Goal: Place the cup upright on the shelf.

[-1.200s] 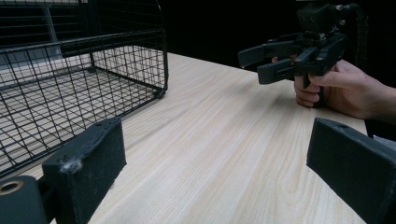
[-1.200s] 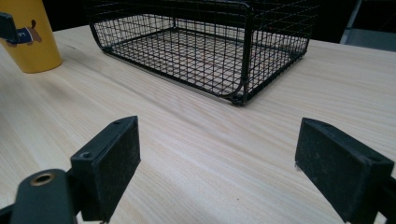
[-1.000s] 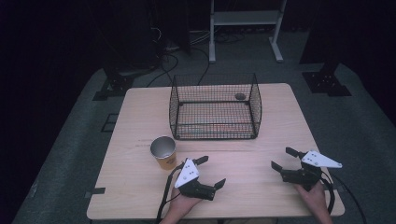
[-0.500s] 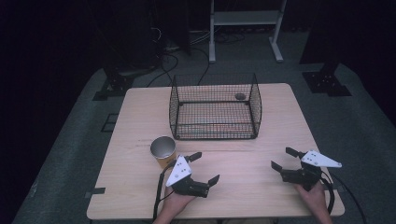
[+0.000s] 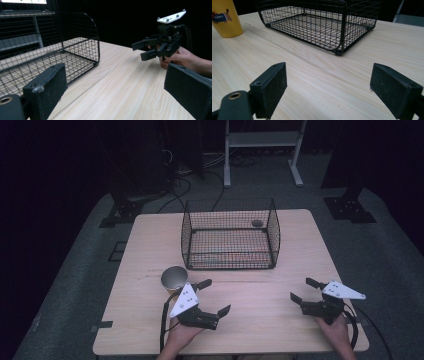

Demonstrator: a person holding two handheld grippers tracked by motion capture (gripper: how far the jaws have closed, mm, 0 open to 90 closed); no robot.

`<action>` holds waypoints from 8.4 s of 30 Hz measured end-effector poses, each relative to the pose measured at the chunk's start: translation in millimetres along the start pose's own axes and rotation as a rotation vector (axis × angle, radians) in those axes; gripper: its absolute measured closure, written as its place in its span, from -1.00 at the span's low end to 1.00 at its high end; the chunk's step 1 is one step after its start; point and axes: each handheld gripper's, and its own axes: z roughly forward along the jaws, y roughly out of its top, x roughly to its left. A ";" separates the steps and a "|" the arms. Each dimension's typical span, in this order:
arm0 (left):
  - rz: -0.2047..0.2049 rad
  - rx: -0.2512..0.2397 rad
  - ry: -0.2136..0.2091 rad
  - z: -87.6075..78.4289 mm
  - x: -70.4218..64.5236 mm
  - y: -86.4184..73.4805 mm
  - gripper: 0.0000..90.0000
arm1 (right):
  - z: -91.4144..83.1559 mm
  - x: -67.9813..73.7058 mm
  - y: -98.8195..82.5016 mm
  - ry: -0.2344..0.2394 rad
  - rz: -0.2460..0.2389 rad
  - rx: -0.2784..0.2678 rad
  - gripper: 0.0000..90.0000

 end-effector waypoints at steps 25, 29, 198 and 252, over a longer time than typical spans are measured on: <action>0.051 -0.025 0.050 -31.1 12.6 29.1 -0.91 | 0.1 -0.4 0.0 0.000 0.004 0.002 -0.71; 0.060 -0.029 0.066 -35.5 14.5 31.7 -0.91 | 0.1 -0.4 0.0 0.000 0.005 0.002 -0.71; 0.001 0.147 0.167 -29.0 76.7 12.4 -0.71 | 2.4 1.5 0.9 -0.005 -0.015 0.025 -0.71; 0.040 0.179 -0.044 83.9 136.6 125.2 -0.70 | 2.8 1.0 1.1 0.006 -0.016 0.027 -0.71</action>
